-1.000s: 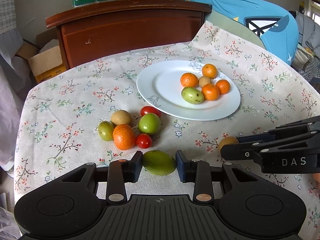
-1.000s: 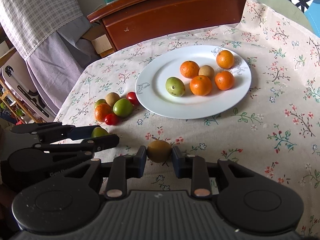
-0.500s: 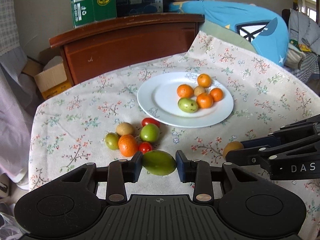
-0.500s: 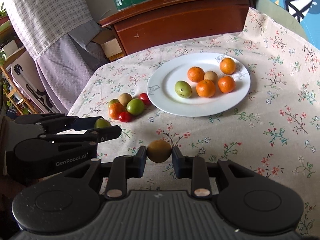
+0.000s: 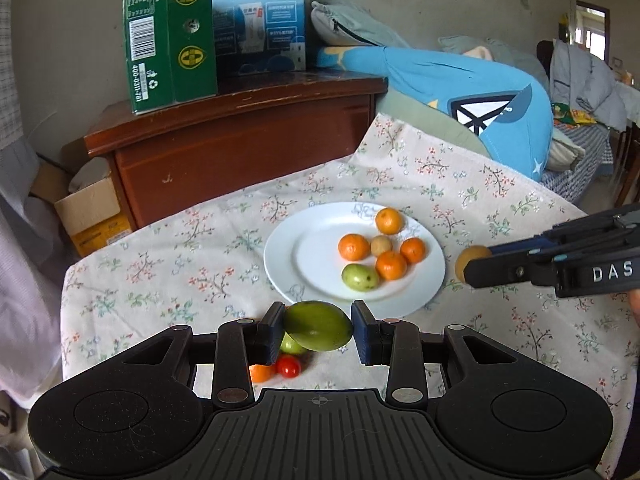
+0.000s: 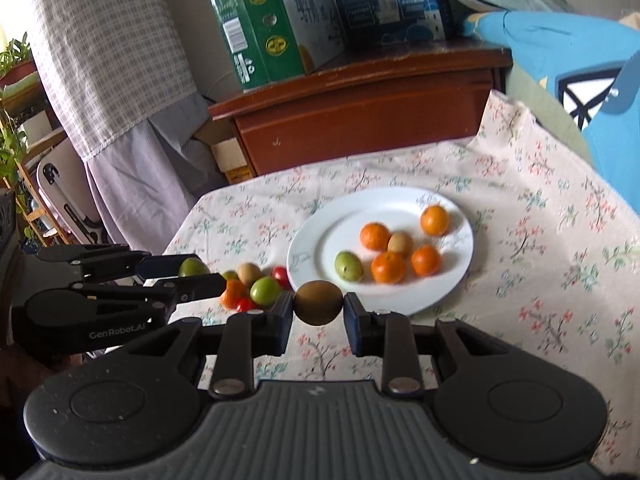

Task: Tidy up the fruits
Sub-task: 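Carry the green plum onto the plate and open the left tool while the right tool releases its kiwi there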

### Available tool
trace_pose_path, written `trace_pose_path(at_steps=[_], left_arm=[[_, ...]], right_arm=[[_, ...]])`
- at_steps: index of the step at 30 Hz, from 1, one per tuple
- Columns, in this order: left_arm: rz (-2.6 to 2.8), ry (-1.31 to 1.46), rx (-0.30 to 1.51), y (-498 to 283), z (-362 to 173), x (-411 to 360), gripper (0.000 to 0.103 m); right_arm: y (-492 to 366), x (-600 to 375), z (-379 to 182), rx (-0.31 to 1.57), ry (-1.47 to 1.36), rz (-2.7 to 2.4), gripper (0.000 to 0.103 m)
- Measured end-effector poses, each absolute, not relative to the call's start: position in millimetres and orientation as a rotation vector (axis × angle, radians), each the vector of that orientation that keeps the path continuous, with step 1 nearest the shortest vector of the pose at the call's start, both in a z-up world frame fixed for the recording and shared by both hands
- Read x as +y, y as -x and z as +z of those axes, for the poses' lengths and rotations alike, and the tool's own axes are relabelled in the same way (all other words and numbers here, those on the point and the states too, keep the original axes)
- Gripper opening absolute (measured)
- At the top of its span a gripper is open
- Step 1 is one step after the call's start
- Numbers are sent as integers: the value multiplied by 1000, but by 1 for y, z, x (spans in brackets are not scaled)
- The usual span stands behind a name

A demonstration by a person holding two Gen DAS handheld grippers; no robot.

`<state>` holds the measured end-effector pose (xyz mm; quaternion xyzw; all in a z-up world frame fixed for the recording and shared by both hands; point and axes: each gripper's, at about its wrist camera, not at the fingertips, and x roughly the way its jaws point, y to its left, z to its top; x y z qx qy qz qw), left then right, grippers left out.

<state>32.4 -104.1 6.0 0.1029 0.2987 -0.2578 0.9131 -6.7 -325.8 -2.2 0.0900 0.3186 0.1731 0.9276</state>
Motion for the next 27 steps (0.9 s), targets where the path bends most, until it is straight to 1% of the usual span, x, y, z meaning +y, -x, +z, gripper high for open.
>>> trace_pose_path(at_steps=[13, 27], left_arm=[[-577, -244, 639, -78, 7, -121, 33], [-570, -195, 690, -132, -8, -141, 33]], right_arm=[[-37, -339, 1, 640, -165, 334, 28], [-98, -341, -14, 658, -185, 297, 28]])
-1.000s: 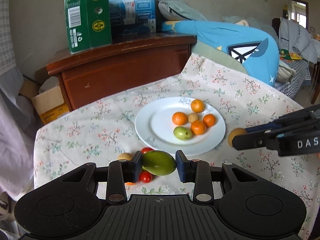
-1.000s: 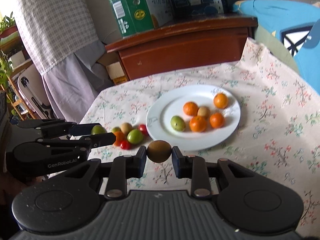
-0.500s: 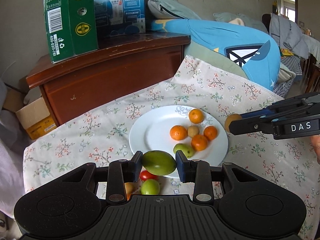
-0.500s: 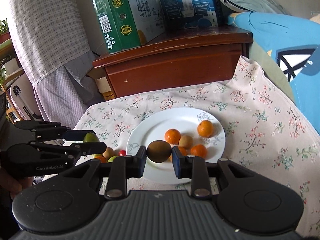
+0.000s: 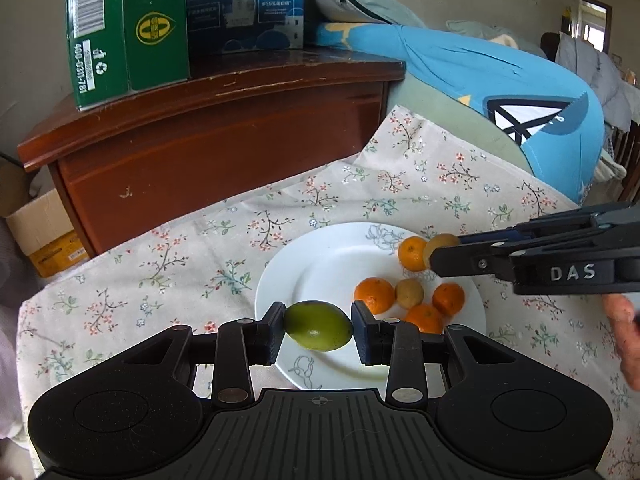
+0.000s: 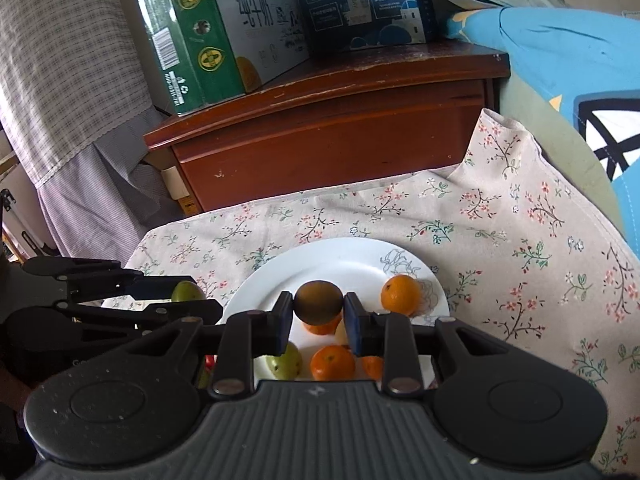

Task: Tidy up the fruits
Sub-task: 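Carry the green plum onto the plate and open the left tool while the right tool releases its kiwi there, then move the right tool toward a red cherry tomato while the left tool returns to the pile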

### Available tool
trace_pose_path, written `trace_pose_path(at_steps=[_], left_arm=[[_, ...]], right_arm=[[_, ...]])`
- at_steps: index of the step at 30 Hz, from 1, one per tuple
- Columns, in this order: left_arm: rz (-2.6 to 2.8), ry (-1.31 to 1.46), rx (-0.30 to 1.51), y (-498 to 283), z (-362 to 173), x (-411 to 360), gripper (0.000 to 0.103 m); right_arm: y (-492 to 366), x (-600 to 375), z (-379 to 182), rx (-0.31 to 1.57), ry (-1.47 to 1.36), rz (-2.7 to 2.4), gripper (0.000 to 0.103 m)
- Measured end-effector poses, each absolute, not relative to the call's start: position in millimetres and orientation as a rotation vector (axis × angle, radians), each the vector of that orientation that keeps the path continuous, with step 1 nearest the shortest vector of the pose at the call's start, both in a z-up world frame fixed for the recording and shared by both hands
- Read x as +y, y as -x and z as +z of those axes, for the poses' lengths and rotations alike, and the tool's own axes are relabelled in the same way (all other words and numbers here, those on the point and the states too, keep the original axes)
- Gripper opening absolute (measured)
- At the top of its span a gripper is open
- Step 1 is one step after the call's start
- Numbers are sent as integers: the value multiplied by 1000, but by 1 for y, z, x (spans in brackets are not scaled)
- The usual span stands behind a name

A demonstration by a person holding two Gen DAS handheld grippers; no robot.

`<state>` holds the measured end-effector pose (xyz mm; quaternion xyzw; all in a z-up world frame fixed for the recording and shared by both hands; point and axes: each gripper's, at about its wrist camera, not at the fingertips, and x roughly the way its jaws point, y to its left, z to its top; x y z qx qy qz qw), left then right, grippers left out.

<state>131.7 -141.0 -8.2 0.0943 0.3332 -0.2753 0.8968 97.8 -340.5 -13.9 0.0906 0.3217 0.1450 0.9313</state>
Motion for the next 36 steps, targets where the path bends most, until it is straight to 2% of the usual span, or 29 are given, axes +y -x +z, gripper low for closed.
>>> trace_pose_path(at_steps=[21, 27, 30, 36], left_arm=[[-558, -165, 742, -163, -28, -153, 33], [-554, -153, 738, -161, -24, -152, 36], [-525, -158, 729, -160, -20, -148, 56], [-494, -165, 742, -162, -13, -137, 71]], right_arm=[[-144, -337, -45, 716, -210, 239, 29], [-146, -339, -47, 721, -241, 220, 31], [-144, -337, -44, 714, -246, 223, 31], [-139, -331, -38, 709, -257, 261, 33]])
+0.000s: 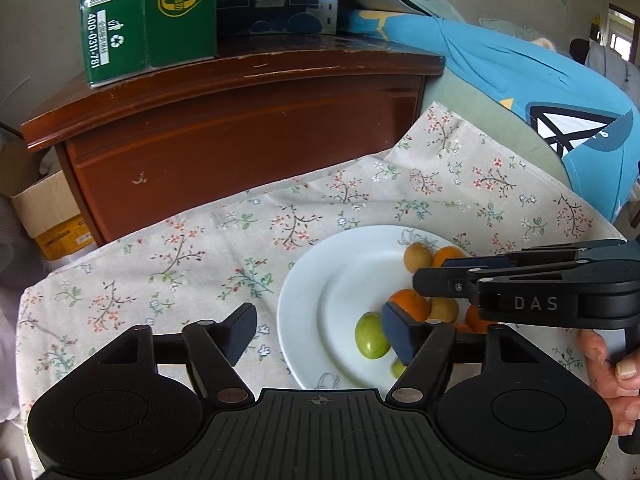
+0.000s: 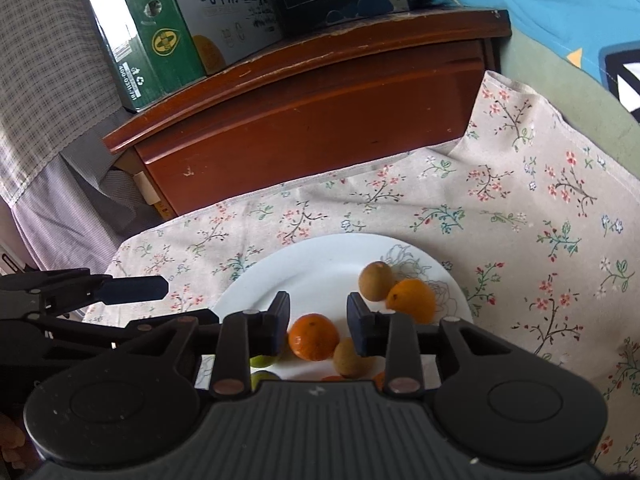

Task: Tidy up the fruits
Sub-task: 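Move the right tool toward a red cherry tomato while the left tool returns to the pile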

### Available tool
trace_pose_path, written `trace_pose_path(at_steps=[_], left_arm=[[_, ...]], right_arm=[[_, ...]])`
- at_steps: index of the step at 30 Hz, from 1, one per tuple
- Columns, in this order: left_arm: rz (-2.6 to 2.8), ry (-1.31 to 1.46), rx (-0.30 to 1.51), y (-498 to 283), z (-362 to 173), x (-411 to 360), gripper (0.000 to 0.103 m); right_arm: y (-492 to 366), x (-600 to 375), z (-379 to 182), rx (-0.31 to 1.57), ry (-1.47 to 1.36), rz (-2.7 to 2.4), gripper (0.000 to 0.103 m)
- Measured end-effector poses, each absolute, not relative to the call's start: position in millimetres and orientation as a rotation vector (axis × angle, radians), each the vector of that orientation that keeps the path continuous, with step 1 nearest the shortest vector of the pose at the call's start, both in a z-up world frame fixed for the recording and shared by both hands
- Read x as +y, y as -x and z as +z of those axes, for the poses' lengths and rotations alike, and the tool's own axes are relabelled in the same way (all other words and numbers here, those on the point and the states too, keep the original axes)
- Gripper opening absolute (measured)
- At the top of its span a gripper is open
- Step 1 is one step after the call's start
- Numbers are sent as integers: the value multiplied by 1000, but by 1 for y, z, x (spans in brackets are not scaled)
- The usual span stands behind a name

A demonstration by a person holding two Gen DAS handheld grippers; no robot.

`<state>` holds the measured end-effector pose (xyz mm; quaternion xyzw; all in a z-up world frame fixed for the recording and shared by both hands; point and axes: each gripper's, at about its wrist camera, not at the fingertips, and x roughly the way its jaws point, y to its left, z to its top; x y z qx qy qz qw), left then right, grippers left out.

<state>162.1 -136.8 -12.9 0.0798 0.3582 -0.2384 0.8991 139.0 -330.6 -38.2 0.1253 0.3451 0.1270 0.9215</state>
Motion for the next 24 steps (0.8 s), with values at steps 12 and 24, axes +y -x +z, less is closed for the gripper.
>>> trace_pose_path(at_steps=[12, 24], left_arm=[[-408, -196, 762, -157, -3, -101, 84], [-345, -181, 774, -146, 15, -68, 84]], right_arm=[[-127, -326, -36, 751, -302, 270, 34], [-104, -295, -25, 777, -230, 368, 34]])
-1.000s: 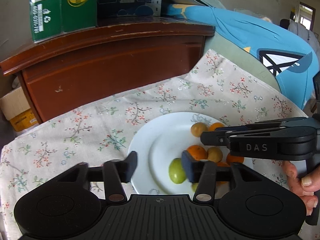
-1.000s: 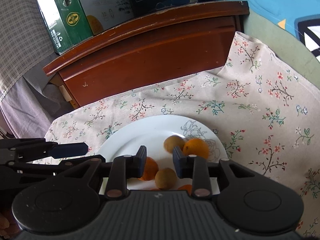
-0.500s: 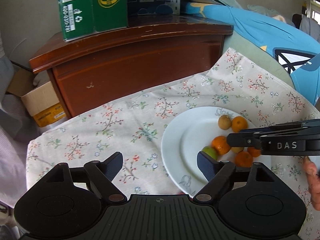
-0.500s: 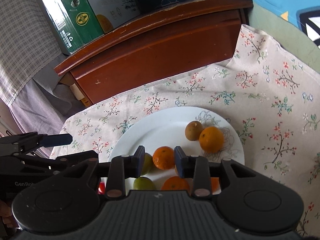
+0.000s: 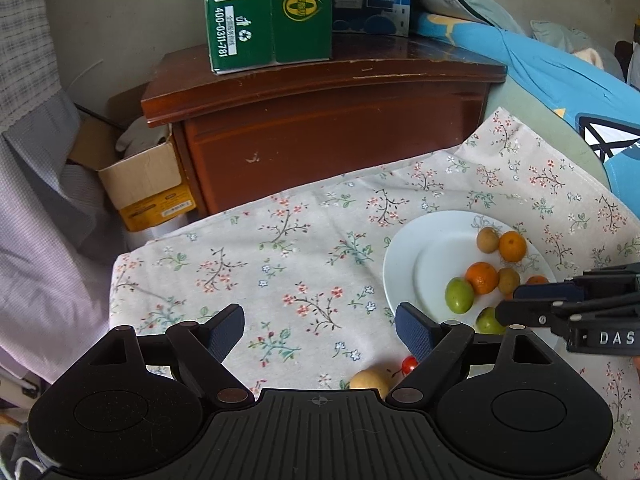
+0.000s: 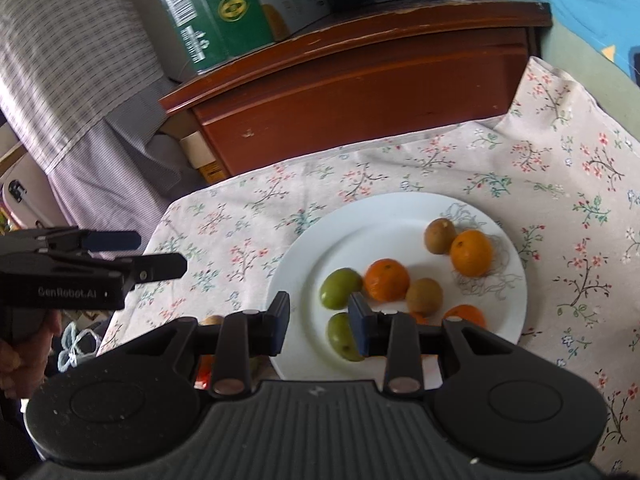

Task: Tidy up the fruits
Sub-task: 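Move the right tool toward a red cherry tomato while the left tool returns to the pile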

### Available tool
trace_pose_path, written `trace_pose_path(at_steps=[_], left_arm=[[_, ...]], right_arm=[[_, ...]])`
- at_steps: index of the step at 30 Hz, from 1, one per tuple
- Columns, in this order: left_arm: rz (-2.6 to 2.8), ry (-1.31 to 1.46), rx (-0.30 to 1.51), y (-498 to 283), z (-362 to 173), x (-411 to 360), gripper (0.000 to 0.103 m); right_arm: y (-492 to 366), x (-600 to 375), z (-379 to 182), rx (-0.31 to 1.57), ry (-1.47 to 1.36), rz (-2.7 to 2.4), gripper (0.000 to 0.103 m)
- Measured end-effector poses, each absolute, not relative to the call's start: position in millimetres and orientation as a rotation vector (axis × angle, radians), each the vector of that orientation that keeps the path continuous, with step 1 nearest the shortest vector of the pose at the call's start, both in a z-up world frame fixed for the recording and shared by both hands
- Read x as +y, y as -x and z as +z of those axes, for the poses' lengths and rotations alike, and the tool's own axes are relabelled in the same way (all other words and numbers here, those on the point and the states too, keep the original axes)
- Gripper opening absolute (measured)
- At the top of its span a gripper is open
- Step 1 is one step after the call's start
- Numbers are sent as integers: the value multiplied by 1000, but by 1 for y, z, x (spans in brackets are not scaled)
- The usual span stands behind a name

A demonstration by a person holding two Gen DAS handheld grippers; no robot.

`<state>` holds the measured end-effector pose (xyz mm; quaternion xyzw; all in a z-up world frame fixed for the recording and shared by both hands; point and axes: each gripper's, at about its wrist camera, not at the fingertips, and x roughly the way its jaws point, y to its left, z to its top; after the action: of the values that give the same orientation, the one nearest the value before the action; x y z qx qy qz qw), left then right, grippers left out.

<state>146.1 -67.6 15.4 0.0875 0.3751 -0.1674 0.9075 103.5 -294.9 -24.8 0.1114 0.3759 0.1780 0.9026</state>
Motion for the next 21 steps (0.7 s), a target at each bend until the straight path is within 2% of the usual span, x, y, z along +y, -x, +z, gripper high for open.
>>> trace_pose_path(at_steps=[11, 21], left_arm=[[-281, -200, 764, -118, 27, -45, 85], [-220, -168, 799, -112, 17, -28, 88]], right_arm=[[-75, -264, -28, 813, -171, 470, 34], [-63, -232, -46, 860, -117, 557, 34]])
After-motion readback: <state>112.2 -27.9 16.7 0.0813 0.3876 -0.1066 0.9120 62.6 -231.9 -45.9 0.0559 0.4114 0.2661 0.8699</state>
